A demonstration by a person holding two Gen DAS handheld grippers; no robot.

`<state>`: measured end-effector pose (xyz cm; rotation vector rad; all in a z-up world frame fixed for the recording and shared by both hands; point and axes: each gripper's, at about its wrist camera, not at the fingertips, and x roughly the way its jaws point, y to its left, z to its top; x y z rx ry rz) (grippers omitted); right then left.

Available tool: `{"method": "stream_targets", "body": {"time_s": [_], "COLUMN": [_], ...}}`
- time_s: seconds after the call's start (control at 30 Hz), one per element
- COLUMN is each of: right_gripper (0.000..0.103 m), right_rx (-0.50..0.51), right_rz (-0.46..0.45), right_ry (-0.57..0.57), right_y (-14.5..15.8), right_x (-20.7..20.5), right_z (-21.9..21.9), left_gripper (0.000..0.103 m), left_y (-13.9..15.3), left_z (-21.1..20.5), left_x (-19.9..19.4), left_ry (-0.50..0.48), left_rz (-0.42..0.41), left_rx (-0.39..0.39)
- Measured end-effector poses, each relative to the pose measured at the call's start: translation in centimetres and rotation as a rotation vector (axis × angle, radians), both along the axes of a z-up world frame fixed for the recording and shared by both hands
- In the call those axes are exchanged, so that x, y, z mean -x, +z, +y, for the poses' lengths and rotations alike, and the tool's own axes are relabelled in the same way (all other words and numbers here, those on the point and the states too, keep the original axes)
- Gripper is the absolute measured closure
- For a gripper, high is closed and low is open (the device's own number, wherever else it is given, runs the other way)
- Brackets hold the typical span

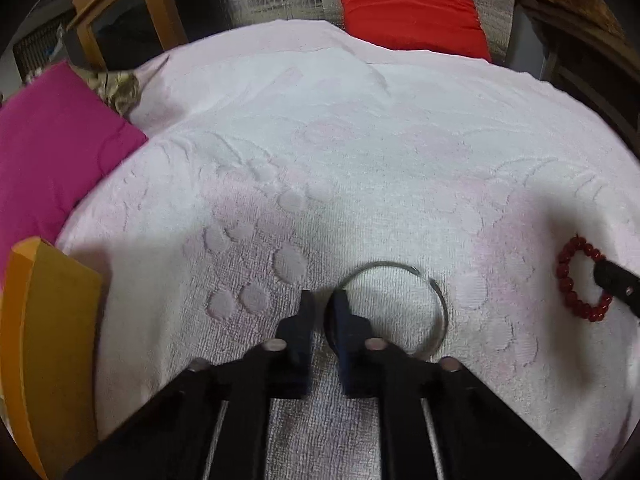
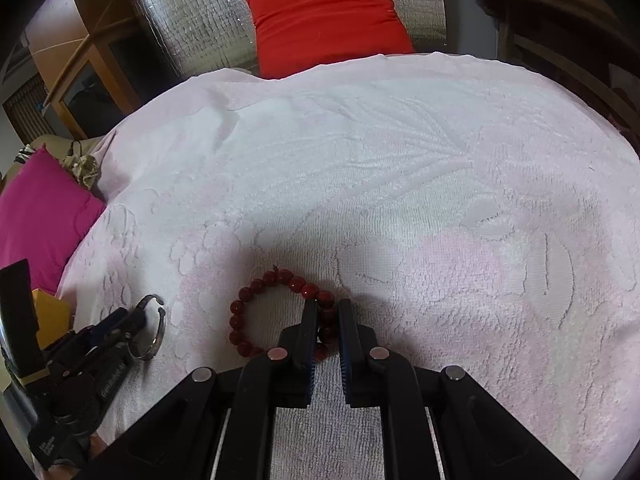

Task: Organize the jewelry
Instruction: 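Close the right tool on the red bead bracelet while the left tool grasps the silver bangle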

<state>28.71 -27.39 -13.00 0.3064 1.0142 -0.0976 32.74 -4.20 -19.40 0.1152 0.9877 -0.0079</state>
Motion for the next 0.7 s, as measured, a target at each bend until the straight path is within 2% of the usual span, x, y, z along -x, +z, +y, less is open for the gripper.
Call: {"method": "stream_targets", "body": {"time_s": [0.2, 0.53, 0.6, 0.63, 0.67, 0.7], "right_gripper": [0.092, 0.092, 0.092, 0.092, 0.092, 0.092], "right_rx": [-0.035, -0.065, -0.066, -0.069, -0.075, -0.079], "right_rz": [-0.007, -0.086, -0.081, -0.074, -0.064, -0.055], "right_ry": [-0.007, 0.034, 0.027, 0.023, 0.015, 0.01], "right_y": [0.2, 2.5, 2.4, 2.3, 2.1, 1.9], "right_x": [0.2, 1.3, 1.4, 1.5, 1.4, 1.4], "right_z": [-0.2, 0.8, 0.8, 0.7, 0.6, 0.5], "left_gripper": [0.099, 0.1, 0.1, 0.092, 0.072, 0.056], "left_y": [0.6, 3.4, 3.1, 3.0, 3.0, 3.0], "left_z": [0.9, 1.5, 1.4, 1.3, 1.0, 0.8], "left_x": [0.5, 2.7, 2.7, 2.7, 2.8, 2.9], "left_ry": [0.001, -0.038, -0.079, -0.101, -0.119, -0.124], "left_rz": [-0.004, -0.097, -0.072, -0.058, -0.05, -0.054], "left_rx": [0.023, -0.005, 0.043, 0.074, 0.088, 0.085]}}
